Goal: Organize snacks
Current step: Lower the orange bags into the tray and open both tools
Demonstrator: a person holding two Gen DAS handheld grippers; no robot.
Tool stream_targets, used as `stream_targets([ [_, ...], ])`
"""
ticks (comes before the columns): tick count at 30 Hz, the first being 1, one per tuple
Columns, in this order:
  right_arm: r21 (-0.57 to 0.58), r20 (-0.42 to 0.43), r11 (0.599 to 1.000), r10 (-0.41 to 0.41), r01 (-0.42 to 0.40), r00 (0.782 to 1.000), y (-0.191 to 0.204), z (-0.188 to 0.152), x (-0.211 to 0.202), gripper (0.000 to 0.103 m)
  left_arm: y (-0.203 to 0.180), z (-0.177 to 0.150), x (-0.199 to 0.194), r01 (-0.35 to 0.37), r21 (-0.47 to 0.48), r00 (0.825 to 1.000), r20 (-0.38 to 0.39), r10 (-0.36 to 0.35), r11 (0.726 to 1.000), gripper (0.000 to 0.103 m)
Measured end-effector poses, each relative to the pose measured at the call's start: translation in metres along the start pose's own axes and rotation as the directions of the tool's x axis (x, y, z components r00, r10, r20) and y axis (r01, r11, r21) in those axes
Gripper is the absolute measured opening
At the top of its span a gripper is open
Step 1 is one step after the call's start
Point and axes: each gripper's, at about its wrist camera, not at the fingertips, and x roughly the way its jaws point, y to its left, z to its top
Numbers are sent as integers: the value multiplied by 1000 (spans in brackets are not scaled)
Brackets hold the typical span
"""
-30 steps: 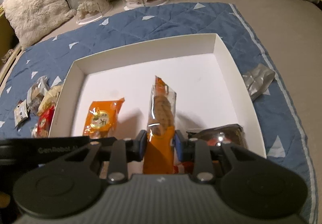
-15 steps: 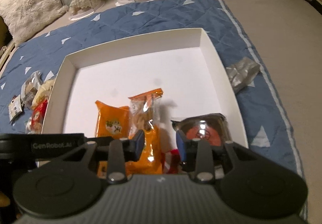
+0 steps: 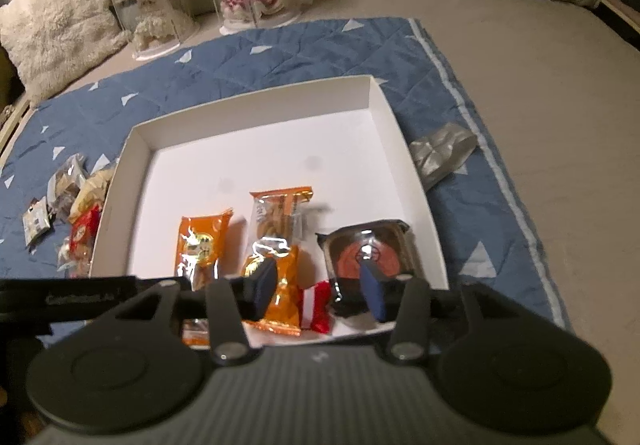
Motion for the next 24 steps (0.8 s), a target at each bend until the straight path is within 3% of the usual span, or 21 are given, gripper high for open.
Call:
stream_targets([
  [5,16,35,999,-30,30,999,-9,-7,-15,76,-3,-7,-16,-24,42,999,30,22,999,95],
  [12,43,79,995,-88,85,993,-20,-18,-31,103,-5,-14,-32,-61,95,997,55,56,994,101],
  [24,29,105,994,-112,109,988,-20,-27,-42,103,16,-15,-60,-135,121,984,132,119,983,103],
])
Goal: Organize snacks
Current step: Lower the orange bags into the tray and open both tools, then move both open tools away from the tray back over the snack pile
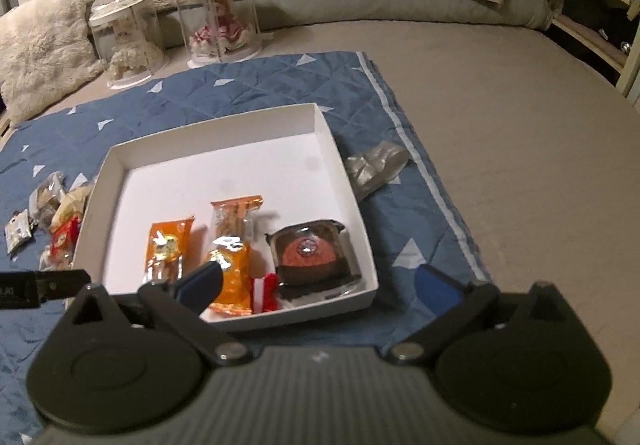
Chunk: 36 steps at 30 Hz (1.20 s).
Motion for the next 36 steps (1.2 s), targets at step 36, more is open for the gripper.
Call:
stream_targets([
  [36,-281,6,903,341,-325,940,221,18,25,103,222,12,-48,-250,-352,954,72,292,902,103],
])
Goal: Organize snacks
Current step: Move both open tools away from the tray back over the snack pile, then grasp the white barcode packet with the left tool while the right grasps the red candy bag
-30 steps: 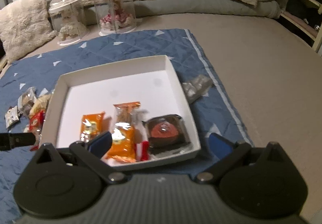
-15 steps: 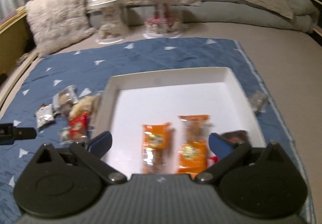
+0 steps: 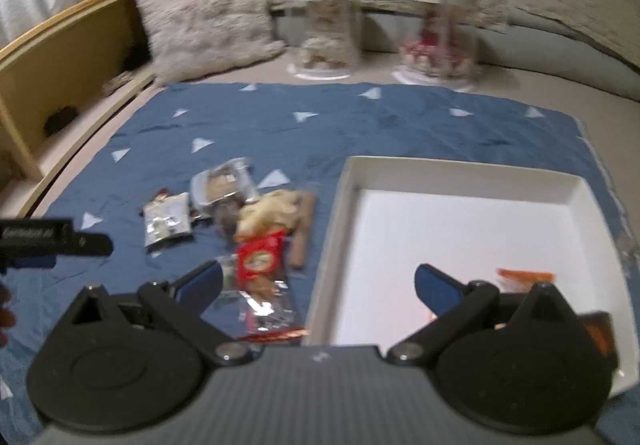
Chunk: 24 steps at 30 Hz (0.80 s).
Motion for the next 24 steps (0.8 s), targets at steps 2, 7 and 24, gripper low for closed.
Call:
stream_targets([
  [2,-46,-17,999,14,-15,1000,11,2,9,103,4,5,7,6,-23,1000,1,-6,1000,103],
  [7,-154,-65,986,48,-58,997,36,5,34,97,3,16,26,27,-58,999,29,-25,998,103],
  [24,-370,-187,925,24,-93,982,58,-7,96,80,-7,34,108,-14,-118,999,46,19,993,103],
])
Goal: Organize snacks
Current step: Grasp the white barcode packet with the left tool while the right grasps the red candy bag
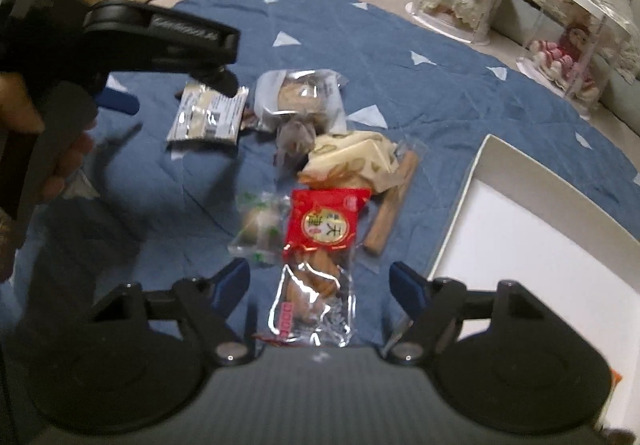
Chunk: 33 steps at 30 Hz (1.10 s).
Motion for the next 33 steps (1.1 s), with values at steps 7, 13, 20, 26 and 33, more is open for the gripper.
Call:
stream_targets([
  [7,-43,-34,999,-8,6,999,-1,-1,18,70,-10,-2,15,-64,32,998,1,64,997,100],
  [13,-12,-62,1000,12,-13,998,-5,1,21,49,-7,0,18,-73,4,997,-6,73,997,78],
  [20,59,-39,998,29,-26,999,-12,6,10,42,-10,-1,9,-39,27,999,-31,40,999,41],
  [26,112,15,993,21,-23,1000,-13,9,-9,41,-10,-2,-16,-12,50,1000,-15,13,999,33],
  [33,111,51,993,25,-31,998,-9,5,-24,41,-8,-9,-14,-22,39,999,-25,23,999,83],
])
